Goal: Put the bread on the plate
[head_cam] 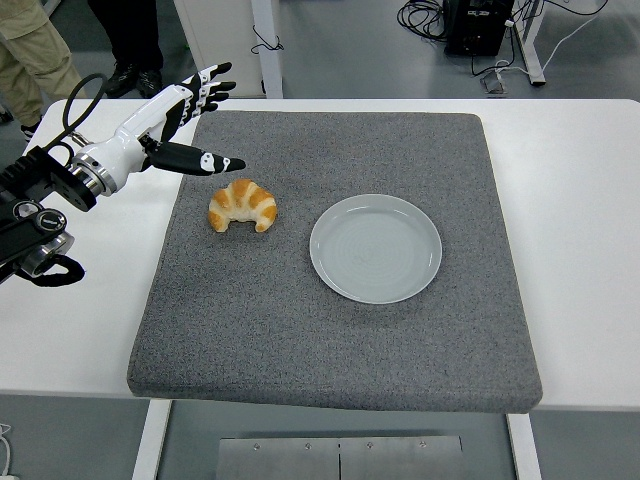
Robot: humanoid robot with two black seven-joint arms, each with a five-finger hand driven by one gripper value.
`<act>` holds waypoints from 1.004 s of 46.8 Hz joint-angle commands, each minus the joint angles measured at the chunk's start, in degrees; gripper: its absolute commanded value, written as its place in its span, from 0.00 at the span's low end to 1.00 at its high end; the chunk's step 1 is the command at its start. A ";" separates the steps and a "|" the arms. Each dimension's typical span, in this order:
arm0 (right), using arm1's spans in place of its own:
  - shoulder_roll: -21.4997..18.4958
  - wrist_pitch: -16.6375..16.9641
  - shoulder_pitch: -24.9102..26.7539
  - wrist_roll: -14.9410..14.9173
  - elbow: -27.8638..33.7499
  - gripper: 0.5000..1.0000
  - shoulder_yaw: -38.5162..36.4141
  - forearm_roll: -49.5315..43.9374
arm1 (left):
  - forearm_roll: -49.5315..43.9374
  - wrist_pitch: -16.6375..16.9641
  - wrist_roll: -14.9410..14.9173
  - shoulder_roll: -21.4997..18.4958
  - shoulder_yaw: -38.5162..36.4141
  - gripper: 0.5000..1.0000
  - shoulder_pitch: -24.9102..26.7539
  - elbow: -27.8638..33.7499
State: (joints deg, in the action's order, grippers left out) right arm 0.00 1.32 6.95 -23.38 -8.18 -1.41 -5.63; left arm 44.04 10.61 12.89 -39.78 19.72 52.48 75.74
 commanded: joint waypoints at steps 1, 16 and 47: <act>0.00 0.00 0.00 0.00 0.00 1.00 0.00 0.00 | 2.97 0.82 -2.34 -0.47 -0.82 0.95 -0.01 0.20; 0.00 0.00 0.00 0.00 0.00 1.00 0.00 0.00 | 14.75 2.22 -3.40 0.32 -6.00 0.94 -0.72 -1.38; 0.00 0.00 0.00 0.00 0.00 1.00 0.00 0.00 | 20.47 6.62 -3.14 7.78 -11.54 0.94 0.07 -12.71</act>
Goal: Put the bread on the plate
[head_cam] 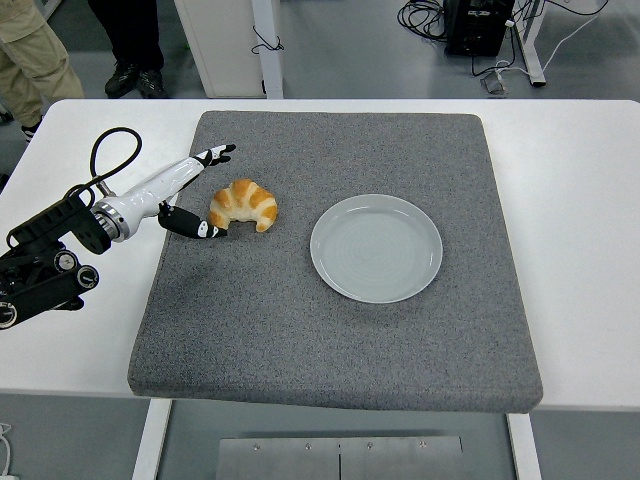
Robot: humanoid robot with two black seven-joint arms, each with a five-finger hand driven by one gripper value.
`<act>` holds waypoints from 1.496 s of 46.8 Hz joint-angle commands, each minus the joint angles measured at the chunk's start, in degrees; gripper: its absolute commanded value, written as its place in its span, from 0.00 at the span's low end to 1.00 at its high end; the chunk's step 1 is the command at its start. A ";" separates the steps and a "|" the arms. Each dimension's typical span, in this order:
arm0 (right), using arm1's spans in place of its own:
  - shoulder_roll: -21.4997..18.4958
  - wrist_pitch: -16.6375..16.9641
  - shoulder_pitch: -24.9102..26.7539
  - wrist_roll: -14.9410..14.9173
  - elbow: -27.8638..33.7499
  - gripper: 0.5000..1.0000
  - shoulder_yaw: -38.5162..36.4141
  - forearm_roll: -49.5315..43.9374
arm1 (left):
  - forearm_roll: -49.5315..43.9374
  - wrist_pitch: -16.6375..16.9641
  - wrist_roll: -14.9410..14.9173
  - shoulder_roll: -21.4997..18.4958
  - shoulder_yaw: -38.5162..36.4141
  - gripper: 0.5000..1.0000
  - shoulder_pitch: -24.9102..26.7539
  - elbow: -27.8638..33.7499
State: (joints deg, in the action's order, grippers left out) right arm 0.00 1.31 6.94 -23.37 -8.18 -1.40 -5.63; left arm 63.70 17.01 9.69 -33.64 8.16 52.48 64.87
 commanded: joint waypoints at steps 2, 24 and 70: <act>0.00 0.00 0.00 0.00 0.01 1.00 -0.01 0.00 | 0.99 0.40 0.16 2.35 0.01 0.94 0.07 -2.55; 0.00 0.00 0.00 0.00 0.01 1.00 -0.01 0.00 | 0.82 0.40 0.95 8.94 0.10 0.93 0.34 -9.41; 0.00 0.00 0.00 0.00 0.01 1.00 -0.01 0.00 | -1.11 0.40 2.18 12.99 0.27 0.03 1.13 -15.39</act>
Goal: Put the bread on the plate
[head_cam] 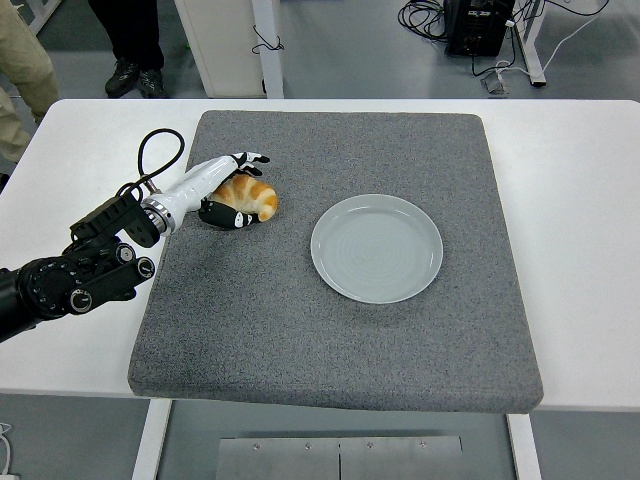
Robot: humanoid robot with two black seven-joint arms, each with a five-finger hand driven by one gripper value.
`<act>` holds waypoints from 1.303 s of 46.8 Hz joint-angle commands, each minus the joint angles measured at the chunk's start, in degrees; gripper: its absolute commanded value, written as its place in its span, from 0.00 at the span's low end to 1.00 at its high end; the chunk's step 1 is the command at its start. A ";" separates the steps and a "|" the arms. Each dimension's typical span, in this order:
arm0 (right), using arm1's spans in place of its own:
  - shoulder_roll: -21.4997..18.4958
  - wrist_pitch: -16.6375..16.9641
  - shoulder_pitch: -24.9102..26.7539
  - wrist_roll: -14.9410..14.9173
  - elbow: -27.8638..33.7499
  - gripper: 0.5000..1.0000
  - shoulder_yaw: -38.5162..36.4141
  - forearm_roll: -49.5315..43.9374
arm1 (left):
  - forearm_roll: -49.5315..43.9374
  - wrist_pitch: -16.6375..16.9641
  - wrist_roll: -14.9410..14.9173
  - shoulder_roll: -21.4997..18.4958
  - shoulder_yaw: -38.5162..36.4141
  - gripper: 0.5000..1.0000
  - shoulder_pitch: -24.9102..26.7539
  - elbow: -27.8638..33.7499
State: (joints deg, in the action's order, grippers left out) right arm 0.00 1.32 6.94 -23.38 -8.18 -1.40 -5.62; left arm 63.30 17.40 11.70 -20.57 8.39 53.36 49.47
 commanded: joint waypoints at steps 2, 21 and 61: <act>0.00 0.00 0.00 0.00 0.01 1.00 -0.01 0.00 | -1.42 -0.17 0.17 -0.09 -0.13 0.00 0.26 0.10; 0.00 0.00 0.00 0.00 0.01 1.00 0.08 0.00 | -2.92 -2.10 2.98 -1.32 -0.31 0.00 3.68 0.80; 0.00 0.00 0.00 0.00 0.01 1.00 -0.01 0.00 | -1.60 -13.18 5.71 -12.92 -3.11 0.00 21.96 8.18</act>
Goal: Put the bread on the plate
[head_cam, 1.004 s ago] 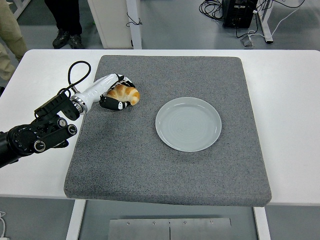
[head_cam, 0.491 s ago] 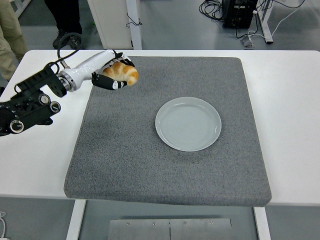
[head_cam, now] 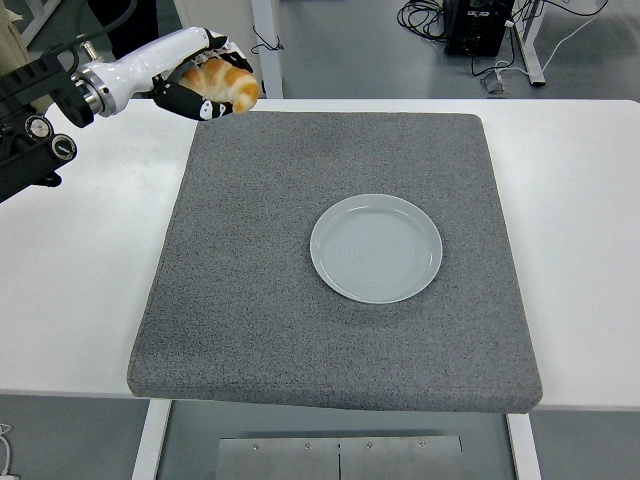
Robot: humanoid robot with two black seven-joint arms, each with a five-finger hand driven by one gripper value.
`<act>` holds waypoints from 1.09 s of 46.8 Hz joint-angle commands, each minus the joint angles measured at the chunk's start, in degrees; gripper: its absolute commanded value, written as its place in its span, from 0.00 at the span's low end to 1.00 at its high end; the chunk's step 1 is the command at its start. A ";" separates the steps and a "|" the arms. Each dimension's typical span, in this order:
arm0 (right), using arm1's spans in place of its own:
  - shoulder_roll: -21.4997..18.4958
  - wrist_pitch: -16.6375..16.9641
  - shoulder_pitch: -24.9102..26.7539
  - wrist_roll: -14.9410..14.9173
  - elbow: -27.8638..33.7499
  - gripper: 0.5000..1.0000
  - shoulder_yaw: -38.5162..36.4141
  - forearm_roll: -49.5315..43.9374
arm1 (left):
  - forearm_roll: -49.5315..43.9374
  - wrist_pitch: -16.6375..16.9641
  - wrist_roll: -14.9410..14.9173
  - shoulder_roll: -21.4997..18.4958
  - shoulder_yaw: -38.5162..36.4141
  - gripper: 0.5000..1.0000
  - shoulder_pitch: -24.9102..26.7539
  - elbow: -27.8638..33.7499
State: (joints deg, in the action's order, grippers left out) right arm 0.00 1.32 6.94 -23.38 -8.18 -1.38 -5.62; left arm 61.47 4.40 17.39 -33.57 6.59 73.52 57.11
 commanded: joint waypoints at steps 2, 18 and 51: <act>0.00 0.00 0.00 0.00 0.01 1.00 -0.02 0.00 | 0.23 -0.18 0.01 0.17 -2.28 0.00 3.03 1.60; 0.00 0.00 0.00 0.00 -0.08 1.00 -0.02 0.00 | 2.87 -0.09 -0.52 0.79 -3.95 0.00 7.34 7.93; 0.00 0.00 0.00 0.00 -0.08 1.00 -0.02 0.00 | 9.28 0.08 -0.78 9.40 -7.11 0.00 9.63 11.36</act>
State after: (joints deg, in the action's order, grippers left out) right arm 0.00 1.32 6.94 -23.38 -8.19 -1.39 -5.62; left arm 69.85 4.40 16.63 -25.21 -0.37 83.60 68.55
